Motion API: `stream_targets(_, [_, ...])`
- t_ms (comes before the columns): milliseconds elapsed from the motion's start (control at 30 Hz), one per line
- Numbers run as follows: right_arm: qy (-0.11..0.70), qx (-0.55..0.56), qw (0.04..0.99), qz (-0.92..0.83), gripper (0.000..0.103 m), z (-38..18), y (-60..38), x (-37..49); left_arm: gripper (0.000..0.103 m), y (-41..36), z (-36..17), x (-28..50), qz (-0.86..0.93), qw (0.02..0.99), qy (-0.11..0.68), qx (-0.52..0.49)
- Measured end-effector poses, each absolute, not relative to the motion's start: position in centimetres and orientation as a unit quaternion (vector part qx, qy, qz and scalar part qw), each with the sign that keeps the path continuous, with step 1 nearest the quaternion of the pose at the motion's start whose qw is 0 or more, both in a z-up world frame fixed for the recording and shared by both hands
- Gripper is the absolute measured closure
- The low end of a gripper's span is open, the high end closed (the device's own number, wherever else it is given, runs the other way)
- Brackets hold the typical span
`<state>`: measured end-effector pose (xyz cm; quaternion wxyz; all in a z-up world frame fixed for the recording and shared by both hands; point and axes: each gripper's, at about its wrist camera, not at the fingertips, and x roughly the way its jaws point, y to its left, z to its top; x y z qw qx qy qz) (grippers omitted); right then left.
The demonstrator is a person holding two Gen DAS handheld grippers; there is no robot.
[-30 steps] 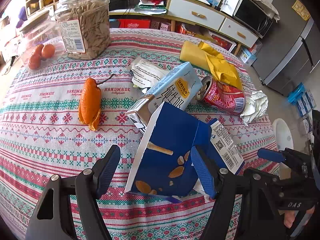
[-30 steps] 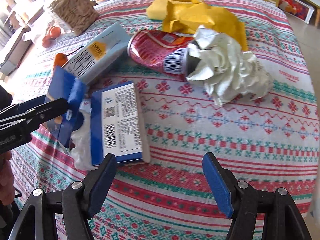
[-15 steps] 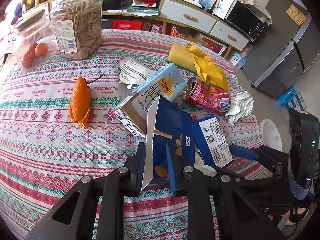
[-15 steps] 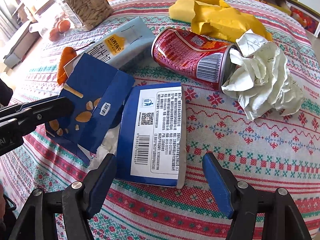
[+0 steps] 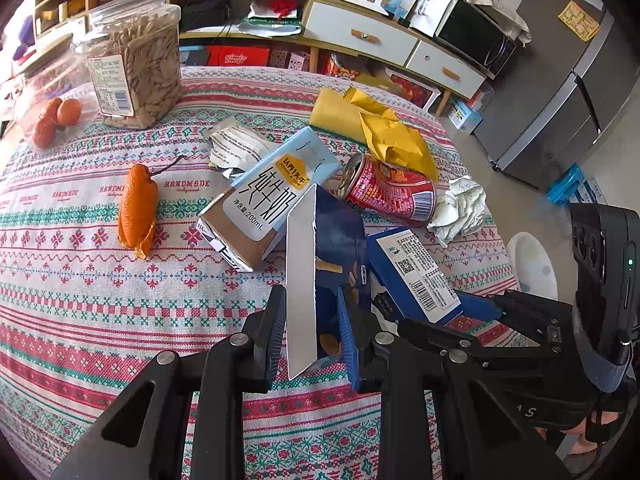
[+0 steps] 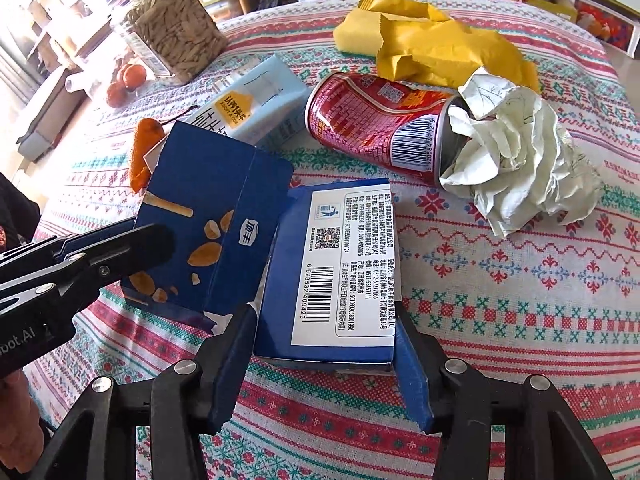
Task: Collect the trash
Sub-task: 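Grasp the torn blue box flap with the left tool while the right tool grasps the blue box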
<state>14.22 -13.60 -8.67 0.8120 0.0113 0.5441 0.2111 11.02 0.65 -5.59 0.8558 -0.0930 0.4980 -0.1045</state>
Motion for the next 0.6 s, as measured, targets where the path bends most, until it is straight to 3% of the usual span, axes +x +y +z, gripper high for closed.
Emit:
stream_targets(300, [0.539, -0.003, 0.818, 0.203, 0.046, -8.2, -13.4, 13.5, 0.074, -0.2, -5.8, 10.8, -0.094, 0.863, 0.492, -0.071])
stream_targets(333, [0.537, -0.003, 0.819, 0.201, 0.046, -8.1, -13.5, 13.4, 0.083, -0.3, -5.7, 10.7, -0.094, 0.866, 0.487, -0.064])
stream_targets(433, [0.535, 0.003, 0.822, 0.196, 0.046, -7.5, -14.0, 13.4, 0.095, -0.2, -4.9, 10.5, -0.111, 0.866, 0.481, -0.077])
stream_targets(600, [0.532, 0.019, 0.823, 0.196, 0.046, -6.6, -14.9, 13.4, 0.098, -0.5, -4.1, 9.9, -0.121, 0.867, 0.479, -0.069])
